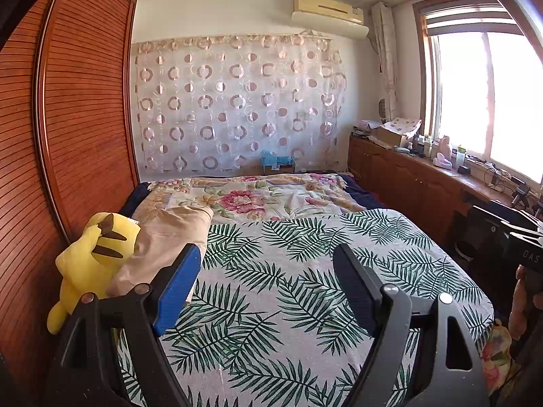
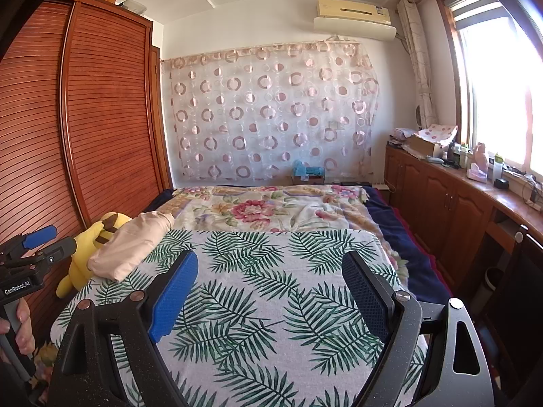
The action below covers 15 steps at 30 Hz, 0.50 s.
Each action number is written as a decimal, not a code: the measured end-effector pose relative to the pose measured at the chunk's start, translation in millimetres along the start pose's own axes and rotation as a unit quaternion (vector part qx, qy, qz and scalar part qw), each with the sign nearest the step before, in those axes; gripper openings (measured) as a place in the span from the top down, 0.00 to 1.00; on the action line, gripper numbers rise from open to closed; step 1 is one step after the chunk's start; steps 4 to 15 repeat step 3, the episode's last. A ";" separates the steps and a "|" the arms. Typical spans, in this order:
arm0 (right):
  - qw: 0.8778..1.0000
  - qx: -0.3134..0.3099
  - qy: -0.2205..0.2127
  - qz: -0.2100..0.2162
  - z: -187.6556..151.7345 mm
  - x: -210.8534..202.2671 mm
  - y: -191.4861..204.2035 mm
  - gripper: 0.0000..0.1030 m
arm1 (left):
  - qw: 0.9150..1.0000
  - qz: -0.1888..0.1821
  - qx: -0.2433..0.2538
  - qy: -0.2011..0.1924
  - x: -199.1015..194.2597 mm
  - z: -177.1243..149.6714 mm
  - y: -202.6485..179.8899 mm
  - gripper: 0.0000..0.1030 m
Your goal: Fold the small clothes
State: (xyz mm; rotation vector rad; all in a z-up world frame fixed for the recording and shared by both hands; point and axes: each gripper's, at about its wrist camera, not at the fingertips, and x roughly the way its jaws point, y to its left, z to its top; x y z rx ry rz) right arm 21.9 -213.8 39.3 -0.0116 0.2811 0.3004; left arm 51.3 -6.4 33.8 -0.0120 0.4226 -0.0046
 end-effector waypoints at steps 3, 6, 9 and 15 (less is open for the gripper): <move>1.000 0.001 0.000 -0.001 0.4 1.0 1.0 0.15 | 1.000 0.001 0.001 0.000 0.1 -0.3 -0.2 0.22; 1.000 0.001 0.000 -0.001 0.4 1.0 1.0 0.15 | 1.000 0.001 0.001 0.000 0.1 -0.3 -0.2 0.22; 1.000 0.001 0.000 -0.001 0.4 1.0 1.0 0.15 | 1.000 0.001 0.001 0.000 0.1 -0.3 -0.2 0.22; 1.000 0.001 0.000 -0.001 0.4 1.0 1.0 0.15 | 1.000 0.001 0.001 0.000 0.1 -0.3 -0.2 0.22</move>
